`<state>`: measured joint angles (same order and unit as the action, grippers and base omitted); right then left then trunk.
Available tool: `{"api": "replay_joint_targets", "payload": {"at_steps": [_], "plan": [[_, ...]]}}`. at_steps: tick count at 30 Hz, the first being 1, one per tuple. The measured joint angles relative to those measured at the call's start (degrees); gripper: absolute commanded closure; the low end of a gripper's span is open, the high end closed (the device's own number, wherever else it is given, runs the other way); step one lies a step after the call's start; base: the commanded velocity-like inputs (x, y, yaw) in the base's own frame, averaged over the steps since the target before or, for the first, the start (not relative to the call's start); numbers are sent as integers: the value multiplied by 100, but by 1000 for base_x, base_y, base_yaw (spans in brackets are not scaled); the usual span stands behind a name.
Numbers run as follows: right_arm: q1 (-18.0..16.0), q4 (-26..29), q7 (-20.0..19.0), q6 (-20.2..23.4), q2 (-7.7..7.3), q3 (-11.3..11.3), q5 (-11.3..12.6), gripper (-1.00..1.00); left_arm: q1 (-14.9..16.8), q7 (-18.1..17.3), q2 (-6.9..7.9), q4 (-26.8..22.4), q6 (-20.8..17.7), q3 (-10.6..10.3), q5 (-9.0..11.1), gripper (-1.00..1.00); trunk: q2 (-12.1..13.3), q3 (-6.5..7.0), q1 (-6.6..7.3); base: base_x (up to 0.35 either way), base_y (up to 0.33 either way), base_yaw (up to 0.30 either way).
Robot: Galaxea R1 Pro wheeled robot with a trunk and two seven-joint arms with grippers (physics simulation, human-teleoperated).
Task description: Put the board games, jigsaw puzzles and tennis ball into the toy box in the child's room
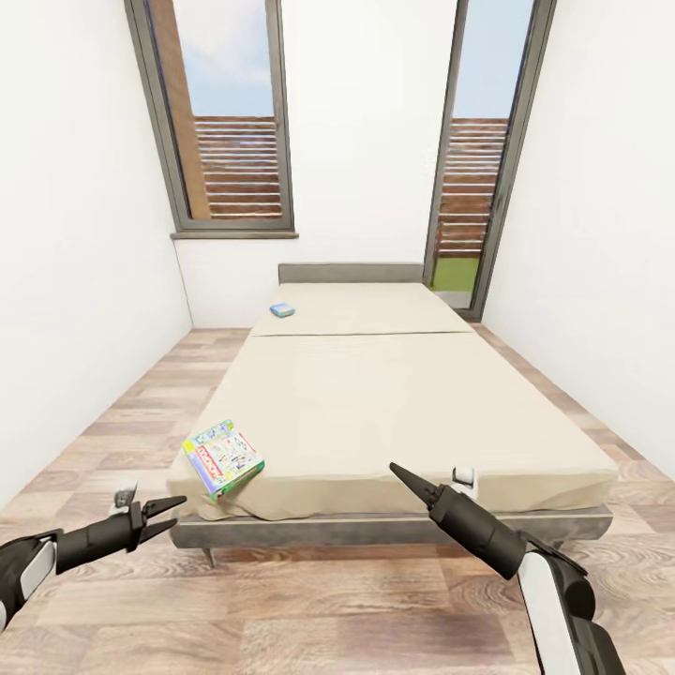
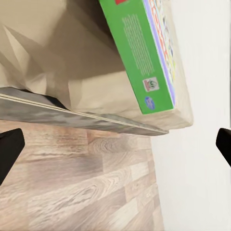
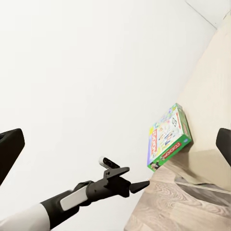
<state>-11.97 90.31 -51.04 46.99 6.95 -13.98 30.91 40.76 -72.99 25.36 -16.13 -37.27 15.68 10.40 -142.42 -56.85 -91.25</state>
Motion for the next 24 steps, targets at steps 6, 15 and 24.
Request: {"api": "replay_joint_targets", "payload": {"at_steps": [6,15,24], "plan": [[1,-3,41,0,2,10,0,-100,0,-85,-12,-85,-3,-30,5,-100,0,0,0,0,0,0],[-2,-5,50,0,-2,7,1,-100,0,-106,-38,-102,-11,-45,6,-100,0,0,1,51,0,0],[-2,-2,50,0,2,9,2,-100,0,-108,-36,-103,-3,-42,12,-100,0,0,1,142,0,0]]}}
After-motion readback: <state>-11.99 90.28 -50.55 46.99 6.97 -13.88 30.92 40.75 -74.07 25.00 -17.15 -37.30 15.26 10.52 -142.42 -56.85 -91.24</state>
